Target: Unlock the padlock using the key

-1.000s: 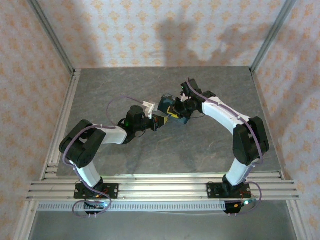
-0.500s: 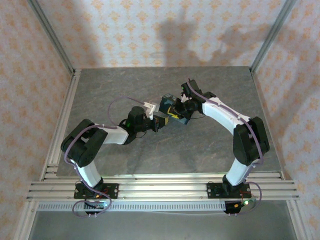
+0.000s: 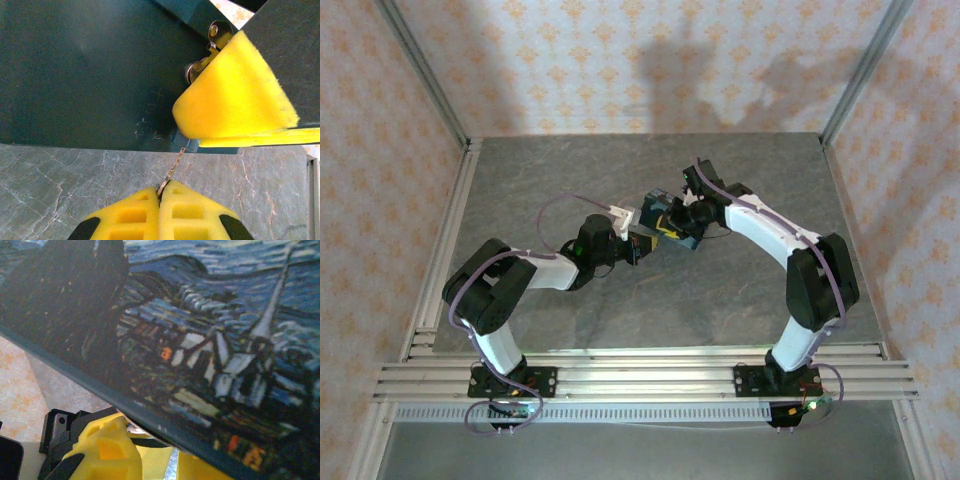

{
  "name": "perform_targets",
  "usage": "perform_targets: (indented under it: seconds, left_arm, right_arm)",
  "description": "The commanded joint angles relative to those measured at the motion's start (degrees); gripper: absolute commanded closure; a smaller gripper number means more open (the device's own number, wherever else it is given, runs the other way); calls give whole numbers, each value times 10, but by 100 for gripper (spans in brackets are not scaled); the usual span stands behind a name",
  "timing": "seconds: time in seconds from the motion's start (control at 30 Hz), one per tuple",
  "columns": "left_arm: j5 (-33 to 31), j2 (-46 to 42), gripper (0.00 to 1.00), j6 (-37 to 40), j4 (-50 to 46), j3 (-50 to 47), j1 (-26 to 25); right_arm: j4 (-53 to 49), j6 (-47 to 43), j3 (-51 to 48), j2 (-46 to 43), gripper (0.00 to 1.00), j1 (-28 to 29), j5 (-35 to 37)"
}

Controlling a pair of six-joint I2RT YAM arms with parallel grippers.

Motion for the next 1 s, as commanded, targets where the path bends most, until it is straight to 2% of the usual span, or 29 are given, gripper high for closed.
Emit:
perform_targets:
  seconds: [0.0, 0.23, 0.43, 0.63, 0.97]
  left_arm:
    - [-18, -11, 100, -4, 37, 7, 2]
    - [-19, -15, 100, -17, 59, -2, 1]
    - [-43, -14, 100, 11, 8, 0, 1]
    - [-48, -4, 100, 12, 5, -7, 1]
    - [-44, -5, 100, 10, 16, -23, 1]
  right_arm:
    - [-26, -13, 12, -16, 100, 1, -11]
    - [-29, -16, 12, -11, 100, 1, -9]
    - [-21, -11, 8, -12, 100, 1, -25]
    - [-33, -18, 13, -14, 100, 0, -19]
    - [1, 6, -19, -36, 100, -23, -34]
